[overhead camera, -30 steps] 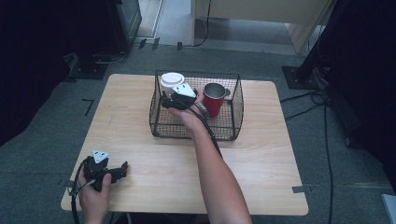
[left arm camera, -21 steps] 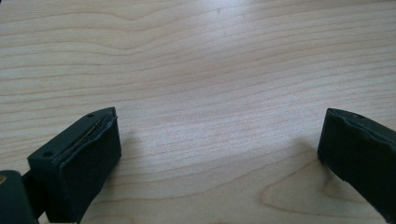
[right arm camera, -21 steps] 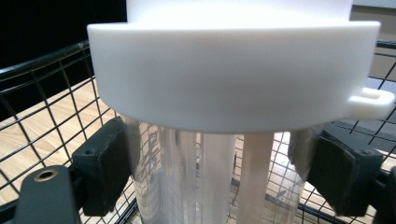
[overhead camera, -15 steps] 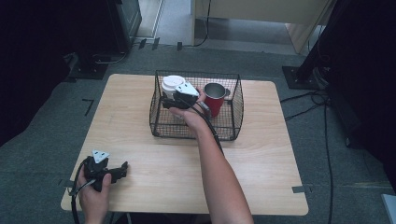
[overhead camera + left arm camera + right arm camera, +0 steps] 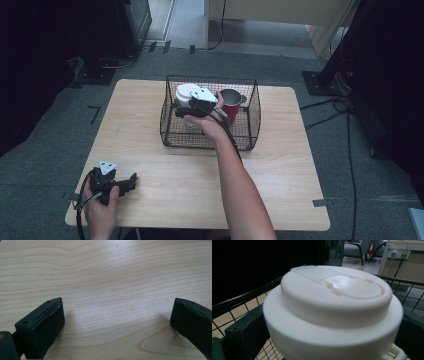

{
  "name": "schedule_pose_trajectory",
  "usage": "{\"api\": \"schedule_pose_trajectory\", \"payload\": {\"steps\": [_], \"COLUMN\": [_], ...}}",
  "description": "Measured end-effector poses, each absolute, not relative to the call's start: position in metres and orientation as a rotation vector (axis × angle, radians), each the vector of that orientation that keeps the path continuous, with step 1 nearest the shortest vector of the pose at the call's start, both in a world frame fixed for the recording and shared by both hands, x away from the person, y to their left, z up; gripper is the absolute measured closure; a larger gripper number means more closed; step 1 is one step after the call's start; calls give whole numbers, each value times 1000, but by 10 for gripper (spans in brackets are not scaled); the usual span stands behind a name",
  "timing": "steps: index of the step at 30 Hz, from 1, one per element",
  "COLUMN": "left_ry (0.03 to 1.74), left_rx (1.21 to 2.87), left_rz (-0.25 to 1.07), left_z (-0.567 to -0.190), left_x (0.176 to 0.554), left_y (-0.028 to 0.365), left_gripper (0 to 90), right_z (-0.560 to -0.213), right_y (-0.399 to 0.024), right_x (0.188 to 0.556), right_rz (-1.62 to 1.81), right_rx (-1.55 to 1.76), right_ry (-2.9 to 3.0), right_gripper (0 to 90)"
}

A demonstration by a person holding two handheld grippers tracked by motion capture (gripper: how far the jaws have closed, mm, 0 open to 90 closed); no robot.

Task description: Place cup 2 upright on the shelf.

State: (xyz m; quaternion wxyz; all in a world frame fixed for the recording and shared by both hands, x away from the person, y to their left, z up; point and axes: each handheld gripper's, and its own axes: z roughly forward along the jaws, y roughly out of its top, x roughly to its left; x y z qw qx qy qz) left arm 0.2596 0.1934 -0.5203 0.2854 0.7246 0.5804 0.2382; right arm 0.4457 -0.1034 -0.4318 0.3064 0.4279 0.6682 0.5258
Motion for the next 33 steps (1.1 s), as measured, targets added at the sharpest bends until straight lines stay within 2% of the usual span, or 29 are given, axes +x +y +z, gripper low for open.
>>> {"api": "schedule_pose_trajectory", "payload": {"steps": [33], "left_ry": [1551], "left_rx": [1938], "left_rz": [637], "left_z": [-520], "left_x": [260], "left_y": [193], "left_gripper": [0], "right_z": [-383], "right_y": [-147], "right_x": [410], "right_rz": [1490], "right_rx": [1045], "right_ry": [1669], "right_gripper": [0]}}
